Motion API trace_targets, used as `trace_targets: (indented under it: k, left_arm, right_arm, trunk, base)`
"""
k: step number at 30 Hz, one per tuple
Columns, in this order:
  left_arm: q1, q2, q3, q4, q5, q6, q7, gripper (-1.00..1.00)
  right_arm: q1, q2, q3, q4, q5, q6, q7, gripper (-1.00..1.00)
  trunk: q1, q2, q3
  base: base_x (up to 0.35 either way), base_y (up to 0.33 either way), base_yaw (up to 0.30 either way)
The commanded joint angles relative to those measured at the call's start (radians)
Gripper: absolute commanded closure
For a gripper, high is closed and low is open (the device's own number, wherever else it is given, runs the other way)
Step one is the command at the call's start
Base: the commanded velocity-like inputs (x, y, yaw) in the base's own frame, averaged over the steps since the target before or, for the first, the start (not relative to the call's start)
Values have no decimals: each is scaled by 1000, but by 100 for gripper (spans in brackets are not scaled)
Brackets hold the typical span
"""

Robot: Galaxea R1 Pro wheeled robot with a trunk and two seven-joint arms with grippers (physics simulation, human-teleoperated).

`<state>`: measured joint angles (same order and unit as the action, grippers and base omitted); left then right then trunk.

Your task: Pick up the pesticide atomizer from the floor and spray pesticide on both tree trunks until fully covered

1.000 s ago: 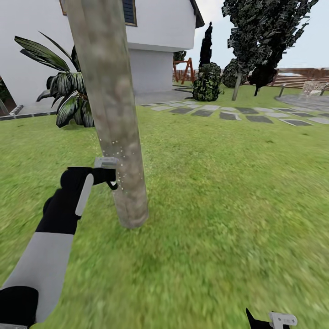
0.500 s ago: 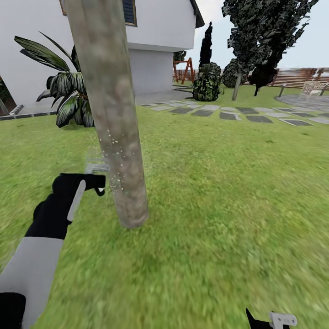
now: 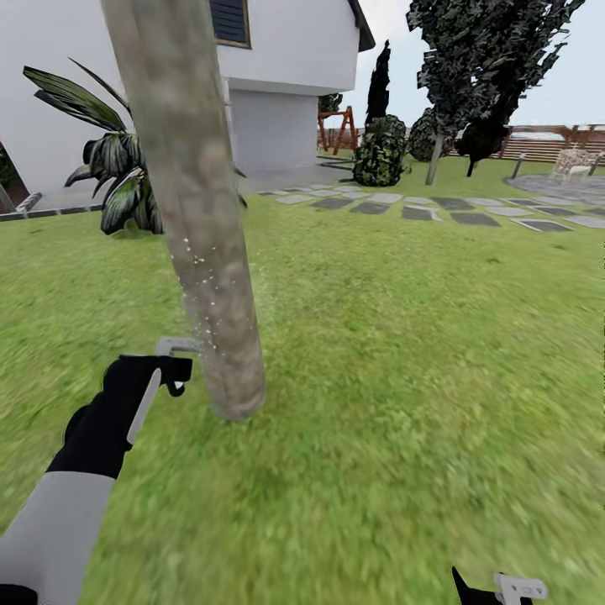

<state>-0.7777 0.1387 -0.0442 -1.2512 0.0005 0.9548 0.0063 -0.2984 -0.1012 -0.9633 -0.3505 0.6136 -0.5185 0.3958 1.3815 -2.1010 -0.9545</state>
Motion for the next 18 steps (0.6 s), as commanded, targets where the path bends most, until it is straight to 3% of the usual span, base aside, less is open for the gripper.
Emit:
trace_targets:
  k: [1,6,8,10,12,18]
  left_arm:
    - [2,-1,0,1,-1,-1,0,100]
    - [12,-1,1,9,-3,-2,1,100]
    - [13,1,4,50,-3,-5,1,100]
    - [13,2,62,158,-4,-119,2,100]
    - [13,1,97,217,-4,-179,7,100]
    - [13,1,109,236,-1,-197,46,100]
  right_arm:
    - [0,0,0,0,0,0,0,-100]
    - [0,0,0,0,0,0,0,-100]
    - [0,0,0,-1,0,0,0,-100]
    - [0,0,0,0,0,0,0,-100]
    - [-1,0,0,1,0,0,0,-100]
    - [-1,1,0,1,0,0,0,-100]
  trunk:
    - [0,0,0]
    - [0,0,0]
    - [0,0,0]
    - [0,0,0]
    - [0,0,0]
    - [0,0,0]
  base:
    - [0,-269,0]
    - [0,-270,0]
    - [0,-271,0]
    - [0,-271,0]
    - [0,-271,2]
    - [0,-272,197]
